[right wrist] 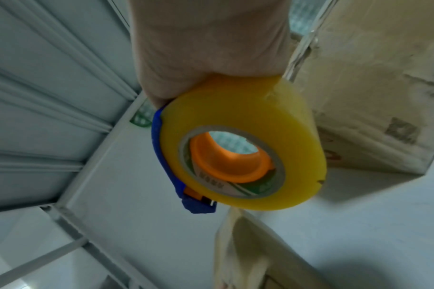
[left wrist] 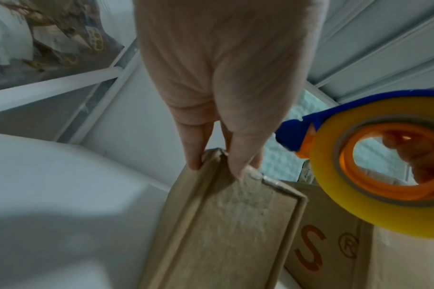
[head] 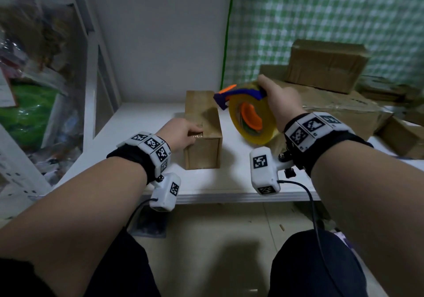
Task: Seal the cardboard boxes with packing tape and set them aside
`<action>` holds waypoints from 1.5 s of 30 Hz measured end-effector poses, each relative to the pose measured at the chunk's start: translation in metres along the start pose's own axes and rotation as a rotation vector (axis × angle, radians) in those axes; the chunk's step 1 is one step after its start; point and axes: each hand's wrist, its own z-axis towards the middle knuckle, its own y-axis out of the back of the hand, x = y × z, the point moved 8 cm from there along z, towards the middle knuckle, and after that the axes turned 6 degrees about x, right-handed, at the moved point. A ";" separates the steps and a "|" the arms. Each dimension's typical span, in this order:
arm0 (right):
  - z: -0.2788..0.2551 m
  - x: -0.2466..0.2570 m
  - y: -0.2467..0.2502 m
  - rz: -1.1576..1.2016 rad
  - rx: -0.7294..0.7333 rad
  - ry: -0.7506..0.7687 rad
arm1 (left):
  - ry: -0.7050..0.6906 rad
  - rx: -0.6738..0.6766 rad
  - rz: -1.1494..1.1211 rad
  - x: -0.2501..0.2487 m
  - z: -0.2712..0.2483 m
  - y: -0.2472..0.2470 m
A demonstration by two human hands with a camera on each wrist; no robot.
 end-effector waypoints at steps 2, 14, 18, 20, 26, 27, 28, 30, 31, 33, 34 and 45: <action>0.003 0.007 -0.004 0.145 0.022 -0.007 | 0.020 0.026 -0.034 0.002 0.002 0.004; 0.010 0.028 -0.054 0.431 0.421 0.076 | 0.399 -0.054 -1.519 0.028 -0.005 0.041; 0.018 0.025 -0.063 0.403 0.457 0.052 | 0.437 -0.143 -1.545 0.032 -0.002 0.043; 0.022 0.023 -0.064 0.364 0.473 0.043 | 0.466 -0.146 -1.507 0.035 -0.001 0.042; 0.034 0.012 -0.067 0.151 0.597 -0.001 | 0.528 -0.153 -1.397 0.040 0.005 0.035; 0.035 0.012 -0.066 0.116 0.620 -0.007 | 0.534 -0.169 -1.364 0.041 0.005 0.033; 0.037 0.012 -0.065 0.077 0.633 -0.007 | 0.538 -0.181 -1.331 0.042 0.005 0.032; 0.038 0.015 -0.063 0.000 0.658 0.010 | 0.550 -0.203 -1.283 0.042 0.004 0.030; 0.037 0.016 -0.063 -0.027 0.672 0.016 | 0.563 -0.216 -1.276 0.044 0.003 0.029; 0.035 0.017 -0.059 -0.044 0.689 0.018 | 0.594 -0.251 -1.287 0.050 -0.001 0.028; 0.036 0.017 -0.055 -0.040 0.683 0.017 | 0.611 -0.266 -1.289 0.056 -0.004 0.029; 0.040 0.011 -0.026 -0.316 0.622 -0.017 | 0.647 -0.237 -1.412 0.065 -0.024 0.002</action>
